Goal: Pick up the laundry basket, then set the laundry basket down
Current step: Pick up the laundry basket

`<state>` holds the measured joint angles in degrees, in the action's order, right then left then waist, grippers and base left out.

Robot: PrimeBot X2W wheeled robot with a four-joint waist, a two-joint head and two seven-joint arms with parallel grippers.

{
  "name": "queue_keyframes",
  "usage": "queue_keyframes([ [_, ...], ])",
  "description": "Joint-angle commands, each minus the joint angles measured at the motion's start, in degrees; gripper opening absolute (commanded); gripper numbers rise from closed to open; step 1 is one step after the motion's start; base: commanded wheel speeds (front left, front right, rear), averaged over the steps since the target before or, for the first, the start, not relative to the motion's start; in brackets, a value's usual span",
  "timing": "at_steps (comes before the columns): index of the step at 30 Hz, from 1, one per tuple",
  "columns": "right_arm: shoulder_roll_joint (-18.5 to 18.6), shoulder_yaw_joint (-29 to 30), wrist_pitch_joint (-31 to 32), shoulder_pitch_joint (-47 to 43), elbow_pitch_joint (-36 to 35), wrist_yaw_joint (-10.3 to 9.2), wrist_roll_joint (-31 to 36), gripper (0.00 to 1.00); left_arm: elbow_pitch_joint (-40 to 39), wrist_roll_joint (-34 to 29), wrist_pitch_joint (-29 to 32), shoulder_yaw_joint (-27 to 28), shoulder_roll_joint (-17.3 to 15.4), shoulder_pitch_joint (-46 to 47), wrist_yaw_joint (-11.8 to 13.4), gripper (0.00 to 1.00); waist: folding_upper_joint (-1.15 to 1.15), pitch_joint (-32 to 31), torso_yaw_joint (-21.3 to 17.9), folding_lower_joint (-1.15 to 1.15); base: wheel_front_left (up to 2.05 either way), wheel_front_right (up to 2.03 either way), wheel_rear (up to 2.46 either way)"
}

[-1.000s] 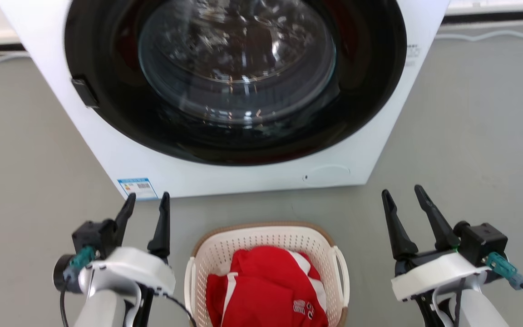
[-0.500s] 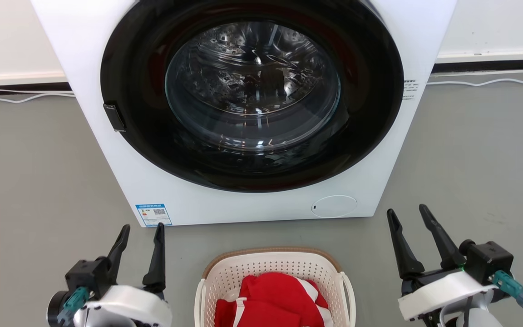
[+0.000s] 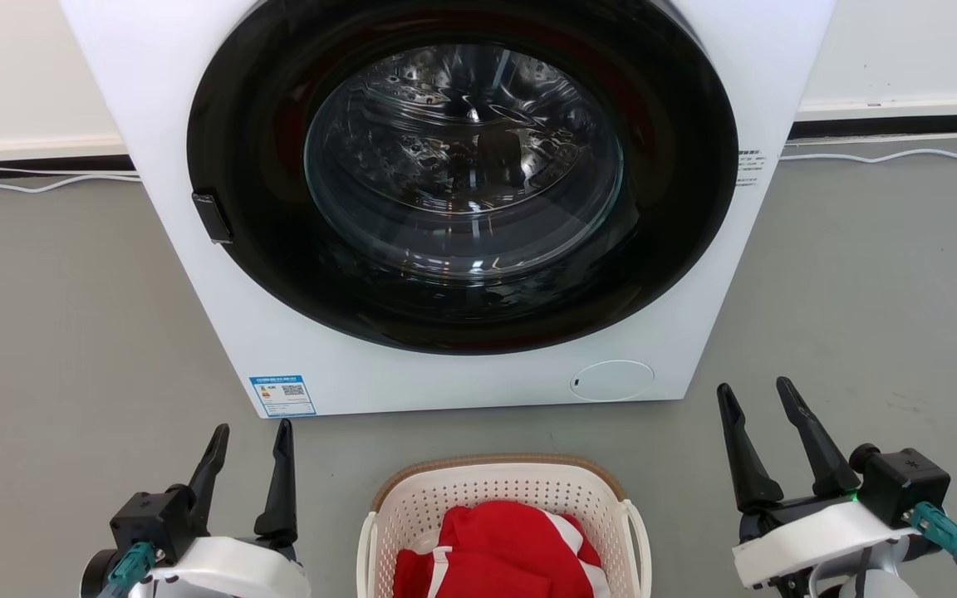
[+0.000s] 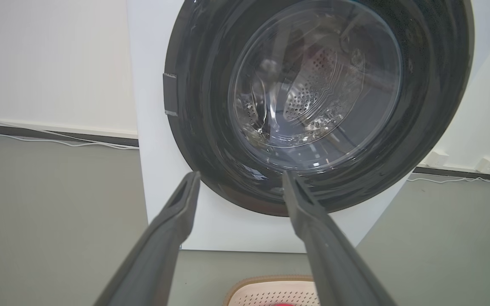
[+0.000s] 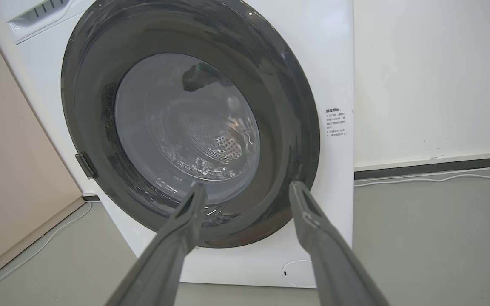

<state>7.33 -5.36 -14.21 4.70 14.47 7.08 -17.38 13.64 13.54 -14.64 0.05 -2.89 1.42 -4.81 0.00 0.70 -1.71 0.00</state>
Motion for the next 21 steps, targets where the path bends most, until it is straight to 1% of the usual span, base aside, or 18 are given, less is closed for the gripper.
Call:
queue_keyframes([
  [1, 0.19, -0.9, -0.79, 1.03, -1.63, 0.41, 0.65, 1.0, -1.62, -0.29, -0.36, 1.86, -0.17, 1.16, -0.04, 1.0, 0.0, 0.03, -0.03, 0.0, 0.0, 0.0, 0.0],
  [21, 0.03, -1.24, -0.79, 1.46, -1.32, 0.41, 0.8, 1.0, -1.58, -0.52, -0.36, 1.78, 0.0, 0.99, -0.12, 1.0, 0.0, 0.57, -1.29, 0.0, 0.0, 0.0, 0.0],
])
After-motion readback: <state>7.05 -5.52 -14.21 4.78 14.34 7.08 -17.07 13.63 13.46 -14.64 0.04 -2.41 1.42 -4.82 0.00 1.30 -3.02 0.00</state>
